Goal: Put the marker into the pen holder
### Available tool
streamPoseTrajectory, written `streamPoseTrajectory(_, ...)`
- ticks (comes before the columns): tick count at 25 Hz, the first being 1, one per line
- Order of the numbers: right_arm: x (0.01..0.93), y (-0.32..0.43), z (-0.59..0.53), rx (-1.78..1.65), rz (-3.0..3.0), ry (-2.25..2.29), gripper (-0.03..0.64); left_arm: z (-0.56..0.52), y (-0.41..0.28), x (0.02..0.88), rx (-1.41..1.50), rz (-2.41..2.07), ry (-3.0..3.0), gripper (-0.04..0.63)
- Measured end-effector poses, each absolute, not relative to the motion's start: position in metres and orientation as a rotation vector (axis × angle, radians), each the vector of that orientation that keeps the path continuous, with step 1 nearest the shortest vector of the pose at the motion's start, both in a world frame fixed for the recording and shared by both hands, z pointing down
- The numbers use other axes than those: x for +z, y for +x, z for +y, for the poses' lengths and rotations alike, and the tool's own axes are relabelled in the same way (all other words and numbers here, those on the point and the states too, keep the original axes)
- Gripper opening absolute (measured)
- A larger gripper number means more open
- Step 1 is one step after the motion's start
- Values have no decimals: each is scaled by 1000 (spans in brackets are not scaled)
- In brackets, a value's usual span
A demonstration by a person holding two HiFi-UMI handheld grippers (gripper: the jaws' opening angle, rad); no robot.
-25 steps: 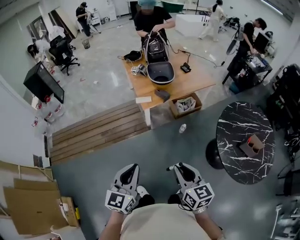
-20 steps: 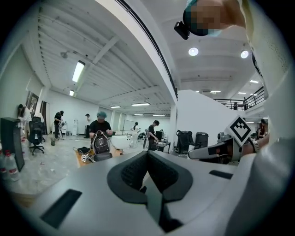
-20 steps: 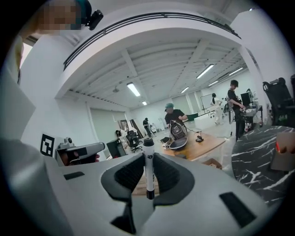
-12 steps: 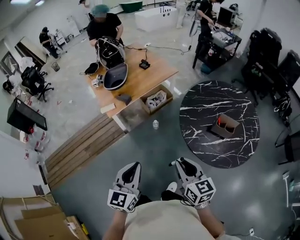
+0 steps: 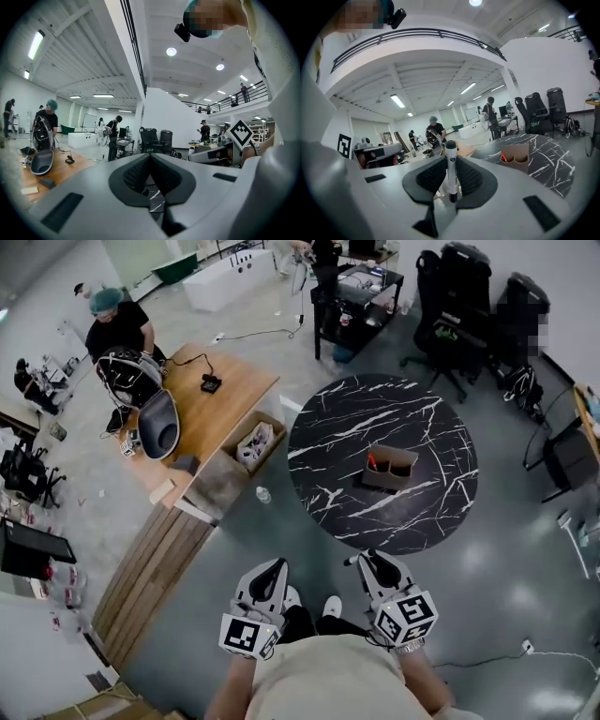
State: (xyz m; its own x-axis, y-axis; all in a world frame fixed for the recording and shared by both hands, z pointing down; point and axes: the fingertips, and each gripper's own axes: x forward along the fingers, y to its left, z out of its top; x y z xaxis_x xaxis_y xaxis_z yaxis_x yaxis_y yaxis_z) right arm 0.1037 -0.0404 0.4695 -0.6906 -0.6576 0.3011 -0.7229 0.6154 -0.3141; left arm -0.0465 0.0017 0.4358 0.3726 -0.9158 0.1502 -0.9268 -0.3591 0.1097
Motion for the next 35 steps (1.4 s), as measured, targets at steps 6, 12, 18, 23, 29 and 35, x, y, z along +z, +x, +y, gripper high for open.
streamPoseTrajectory(6, 479, 137, -52, 663, -2598, 1335, 81, -40, -16, 437, 89, -1489, 2565, 9)
streamPoseTrajectory(12, 476, 150, -62, 682, -2515, 1499, 81, -72, 11, 440, 101, -1277, 2672, 9)
streamPoseTrajectory(18, 468, 159, -67, 683, -2449, 1652, 80, -95, 19, 437, 83, -1131, 2732, 9)
streamPoseTrajectory(23, 465, 163, -74, 656, -2420, 1741, 81, -110, 23, 437, 58, -1050, 2774, 9)
streamPoseTrajectory(29, 472, 166, -78, 659, -2399, 1771, 81, -113, 22, 441, 72, -1027, 2781, 9)
streamPoseTrajectory(35, 470, 183, -94, 641, -2412, 1747, 81, -126, 34, 439, 90, -1052, 2781, 9)
